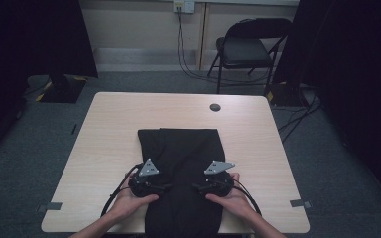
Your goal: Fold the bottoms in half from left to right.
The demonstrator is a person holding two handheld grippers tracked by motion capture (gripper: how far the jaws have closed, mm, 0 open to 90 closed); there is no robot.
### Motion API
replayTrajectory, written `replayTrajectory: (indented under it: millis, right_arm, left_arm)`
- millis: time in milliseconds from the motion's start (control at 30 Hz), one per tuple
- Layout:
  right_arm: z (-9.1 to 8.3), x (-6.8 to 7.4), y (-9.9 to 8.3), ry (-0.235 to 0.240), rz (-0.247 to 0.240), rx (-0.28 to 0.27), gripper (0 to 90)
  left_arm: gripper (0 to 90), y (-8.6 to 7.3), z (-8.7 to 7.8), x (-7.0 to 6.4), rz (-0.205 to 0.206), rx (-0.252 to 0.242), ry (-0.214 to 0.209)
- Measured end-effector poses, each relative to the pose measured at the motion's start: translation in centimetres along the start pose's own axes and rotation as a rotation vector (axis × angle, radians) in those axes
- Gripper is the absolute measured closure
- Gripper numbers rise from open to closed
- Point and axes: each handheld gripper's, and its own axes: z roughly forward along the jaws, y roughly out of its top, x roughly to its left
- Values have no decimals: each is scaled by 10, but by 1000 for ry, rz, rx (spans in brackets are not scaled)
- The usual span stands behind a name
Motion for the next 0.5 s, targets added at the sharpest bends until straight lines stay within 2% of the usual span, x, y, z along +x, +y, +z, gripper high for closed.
replayTrajectory:
  millis: [67, 100, 167, 233, 300, 367, 400, 433, 500]
  right_arm:
    - [-1, 3, -1, 4, -5, 3, 310]
    - [-2, 4, -1, 7, -5, 4, 310]
    - [-3, 8, -2, 14, -15, 5, 309]
    - [-4, 8, -1, 20, -14, 18, 309]
    - [-4, 8, 4, 13, -17, 35, 337]
    - [-6, 4, 10, 14, 3, -12, 322]
    - [-7, 0, 14, 12, 11, -37, 311]
    - [-8, -4, 19, 11, 21, -60, 307]
    - [-9, -12, 27, -17, 24, -90, 294]
  left_arm:
    - [377, -1, -2, -2, -6, 1, -4]
    - [377, -1, -4, -3, 3, 15, -12]
    - [377, -1, -6, -1, -26, 23, -36]
    - [376, 4, -7, 5, -45, 30, -74]
    - [370, 14, -10, 14, -54, 21, -90]
    - [360, 26, -15, 24, -96, -27, -72]
    - [346, 33, -18, 29, -98, -49, -57]
    - [349, 39, -19, 34, -82, -79, -24]
    - [347, 48, -21, 47, -75, -102, 1]
